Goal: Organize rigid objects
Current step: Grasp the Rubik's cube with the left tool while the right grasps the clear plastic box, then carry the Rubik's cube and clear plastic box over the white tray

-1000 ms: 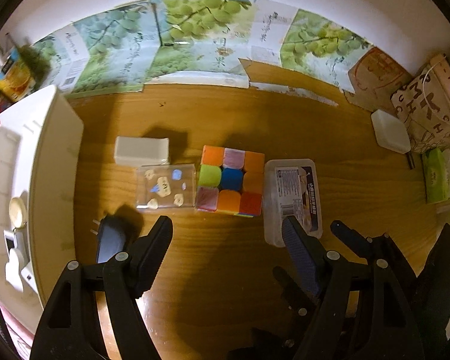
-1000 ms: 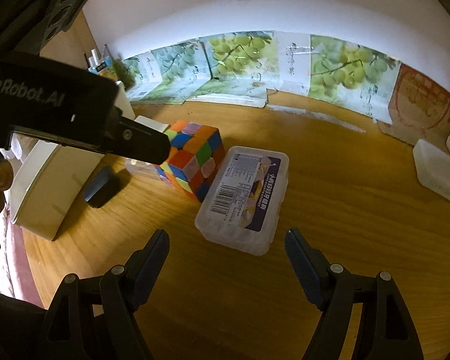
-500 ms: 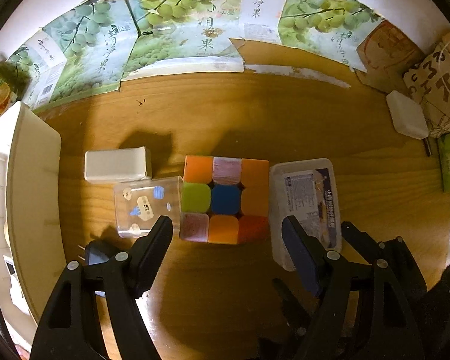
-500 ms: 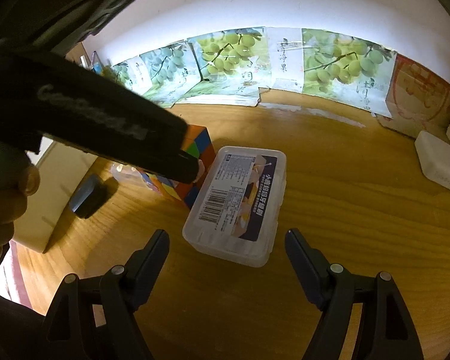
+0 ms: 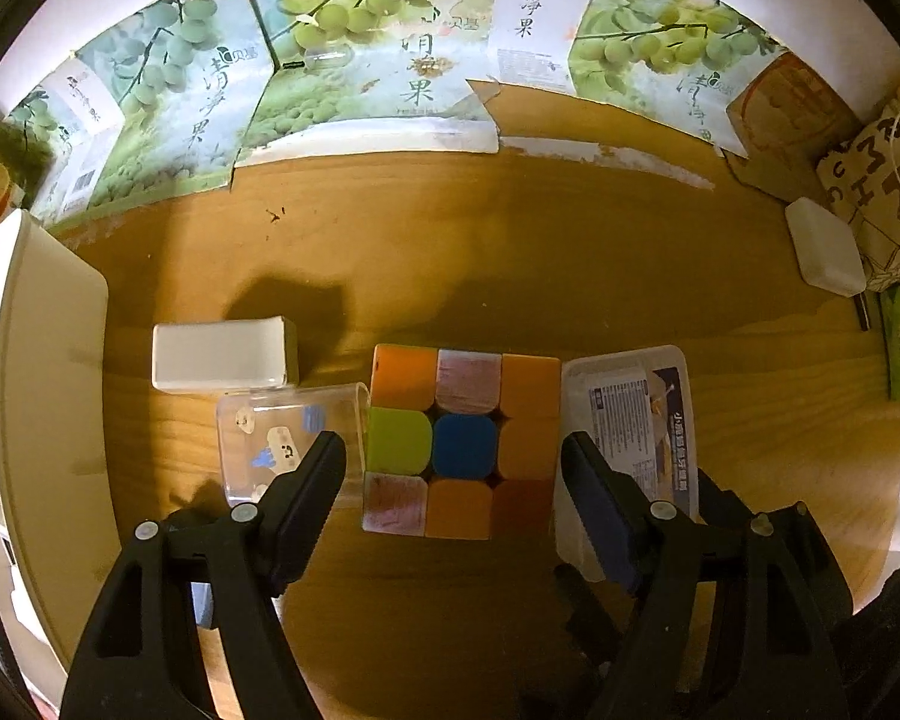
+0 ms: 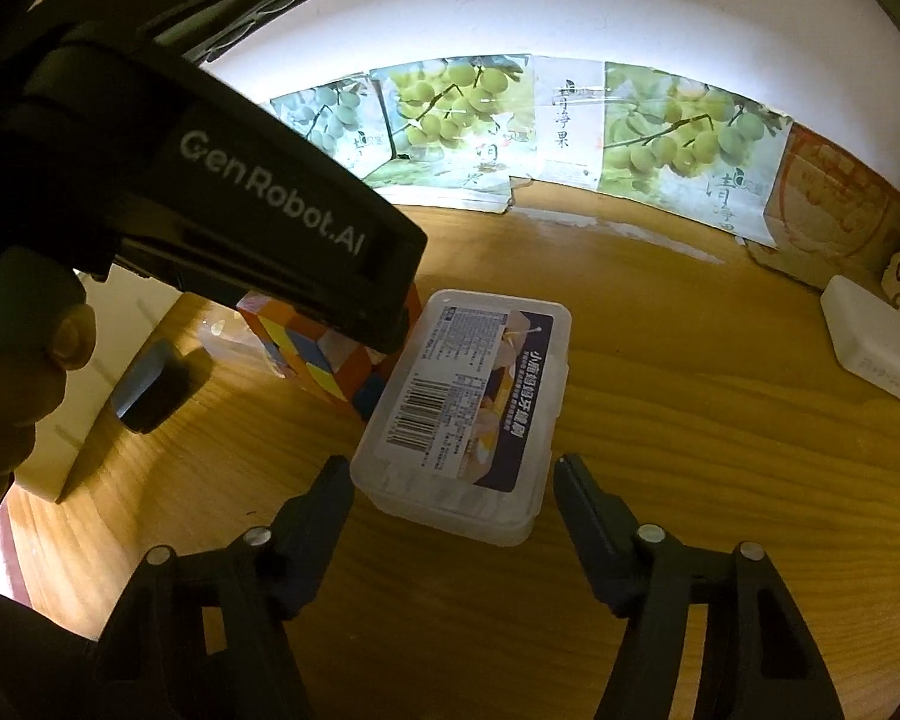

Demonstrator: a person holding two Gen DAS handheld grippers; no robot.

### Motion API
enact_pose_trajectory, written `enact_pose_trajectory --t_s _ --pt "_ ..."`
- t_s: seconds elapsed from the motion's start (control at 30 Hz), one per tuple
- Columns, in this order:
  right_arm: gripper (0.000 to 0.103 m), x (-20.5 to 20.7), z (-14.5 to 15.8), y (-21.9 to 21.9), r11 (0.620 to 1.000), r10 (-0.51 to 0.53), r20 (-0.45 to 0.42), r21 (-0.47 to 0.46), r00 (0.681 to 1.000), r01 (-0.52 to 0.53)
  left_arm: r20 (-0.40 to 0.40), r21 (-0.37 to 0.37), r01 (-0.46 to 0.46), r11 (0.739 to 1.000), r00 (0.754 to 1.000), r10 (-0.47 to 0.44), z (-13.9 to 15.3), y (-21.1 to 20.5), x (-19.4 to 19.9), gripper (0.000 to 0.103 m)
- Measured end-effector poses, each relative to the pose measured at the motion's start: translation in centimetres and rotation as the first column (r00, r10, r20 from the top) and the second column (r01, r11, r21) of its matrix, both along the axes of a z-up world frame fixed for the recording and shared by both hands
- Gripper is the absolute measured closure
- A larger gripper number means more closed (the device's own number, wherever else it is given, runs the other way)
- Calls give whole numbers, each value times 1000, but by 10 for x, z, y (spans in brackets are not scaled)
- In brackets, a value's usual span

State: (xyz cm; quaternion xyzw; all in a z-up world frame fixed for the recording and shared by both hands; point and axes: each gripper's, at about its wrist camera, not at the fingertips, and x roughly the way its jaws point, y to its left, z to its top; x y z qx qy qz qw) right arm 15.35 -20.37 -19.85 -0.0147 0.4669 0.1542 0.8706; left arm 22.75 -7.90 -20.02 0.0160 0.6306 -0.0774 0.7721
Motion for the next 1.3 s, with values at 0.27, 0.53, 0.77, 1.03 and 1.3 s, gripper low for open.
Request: enact_pose_trajectory --t_s 0.27,0.53,0.77,1.03,1.3 --pt "38 1 0 1 1000 9 -5 -5 1000 -9 13 -18 -1 1000 1000 2 2 -1 4 42" --pt "38 1 2 2 1000 15 -14 -23 1000 -15 -21 -52 -16 998 1000 15 2 1 0 43" --pt "38 -1 9 -3 1000 8 -25 -25 1000 -9 -27 -88 -23 996 999 21 11 3 -9 43" --pt "39 -8 20 -7 1000 13 -32 -14 999 -14 48 -107 -32 994 998 38 36 13 -26 43" --pt "40 -17 35 -11 999 32 -7 -2 999 -32 110 -122 -82 989 989 96 57 33 -43 43"
